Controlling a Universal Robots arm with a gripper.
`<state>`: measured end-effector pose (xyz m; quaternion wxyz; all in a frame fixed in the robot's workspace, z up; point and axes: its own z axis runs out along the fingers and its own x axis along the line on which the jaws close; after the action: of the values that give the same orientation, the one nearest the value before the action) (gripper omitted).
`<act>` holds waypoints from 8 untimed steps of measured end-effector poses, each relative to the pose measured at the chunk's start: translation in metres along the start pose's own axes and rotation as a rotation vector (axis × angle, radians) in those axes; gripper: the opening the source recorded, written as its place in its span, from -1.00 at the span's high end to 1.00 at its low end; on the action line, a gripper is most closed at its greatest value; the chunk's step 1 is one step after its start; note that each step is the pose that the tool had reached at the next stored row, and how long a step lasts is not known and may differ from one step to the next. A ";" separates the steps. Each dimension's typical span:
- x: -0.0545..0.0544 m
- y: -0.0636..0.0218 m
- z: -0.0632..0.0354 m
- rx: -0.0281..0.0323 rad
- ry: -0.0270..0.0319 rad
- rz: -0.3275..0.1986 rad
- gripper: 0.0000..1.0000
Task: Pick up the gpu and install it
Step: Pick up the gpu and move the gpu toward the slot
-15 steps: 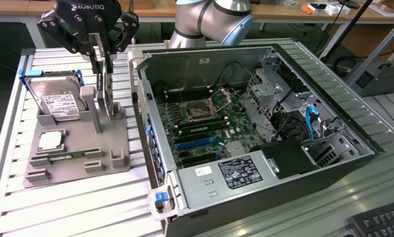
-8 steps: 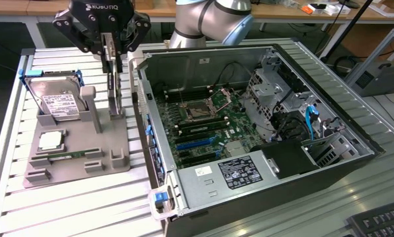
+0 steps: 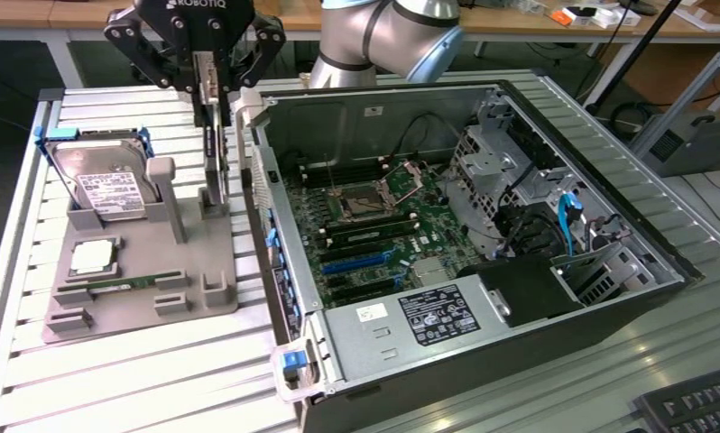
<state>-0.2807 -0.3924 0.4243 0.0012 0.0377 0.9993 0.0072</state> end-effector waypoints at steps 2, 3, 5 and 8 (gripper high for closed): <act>-0.001 0.0000 -0.0013 0.0000 0.0005 0.000 0.47; -0.002 0.0001 -0.0018 -0.0001 0.0010 0.000 0.47; -0.005 0.0001 -0.0028 0.0003 0.0035 0.000 0.47; -0.012 0.0001 -0.0032 0.0007 0.0092 0.000 0.47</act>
<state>-0.2683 -0.3932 0.4276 -0.0034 0.0378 0.9993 0.0070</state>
